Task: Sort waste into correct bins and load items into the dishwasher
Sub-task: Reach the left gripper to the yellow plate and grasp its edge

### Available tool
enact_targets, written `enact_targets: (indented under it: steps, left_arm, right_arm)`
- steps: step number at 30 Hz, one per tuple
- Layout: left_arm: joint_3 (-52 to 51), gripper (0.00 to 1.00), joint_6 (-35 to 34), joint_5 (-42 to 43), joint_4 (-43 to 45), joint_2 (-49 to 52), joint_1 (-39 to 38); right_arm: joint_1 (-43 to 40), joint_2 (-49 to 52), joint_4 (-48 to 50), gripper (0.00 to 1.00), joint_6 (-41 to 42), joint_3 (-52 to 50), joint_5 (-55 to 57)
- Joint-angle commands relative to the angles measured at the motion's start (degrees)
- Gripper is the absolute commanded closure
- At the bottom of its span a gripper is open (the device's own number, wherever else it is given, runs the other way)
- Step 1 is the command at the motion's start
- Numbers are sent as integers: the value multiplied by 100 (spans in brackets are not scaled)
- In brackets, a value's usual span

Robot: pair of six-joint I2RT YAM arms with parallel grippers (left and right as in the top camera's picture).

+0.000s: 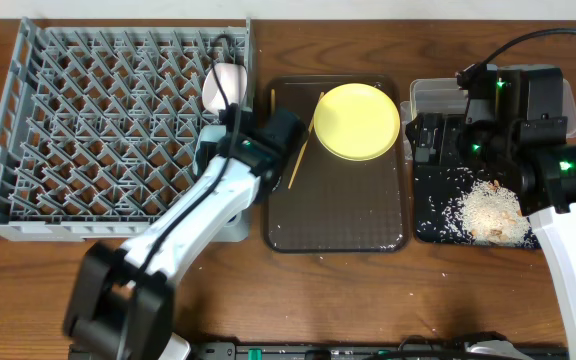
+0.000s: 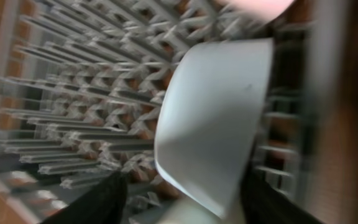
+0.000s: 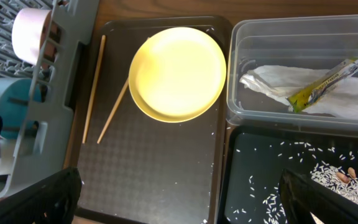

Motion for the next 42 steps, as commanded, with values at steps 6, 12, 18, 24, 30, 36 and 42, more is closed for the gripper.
enact_targets:
  steps: [6, 12, 18, 24, 30, 36, 42]
  left_arm:
    - [197, 31, -26, 2514, 809, -933, 4]
    - [195, 31, -1421, 2900, 1580, -664, -2]
    - [195, 32, -1987, 3606, 2822, 249, -4]
    - [195, 36, -2693, 4234, 3873, 1259, -2]
    - [195, 37, -2885, 4428, 4680, 1882, -31]
    - [195, 36, -2885, 4424, 5064, 2177, -170]
    - [195, 37, -2885, 4376, 5136, 2350, -256]
  right_arm:
    - [-103, 17, -7, 1, 59, 50, 11]
    - [-103, 17, -7, 1, 59, 50, 11]
    - [-103, 17, -7, 1, 59, 50, 11]
    - [-103, 17, -7, 1, 59, 50, 11]
    - [-103, 17, -7, 1, 59, 50, 11]
    - [-103, 17, -7, 1, 59, 50, 11]
    - [-103, 17, -7, 1, 59, 50, 11]
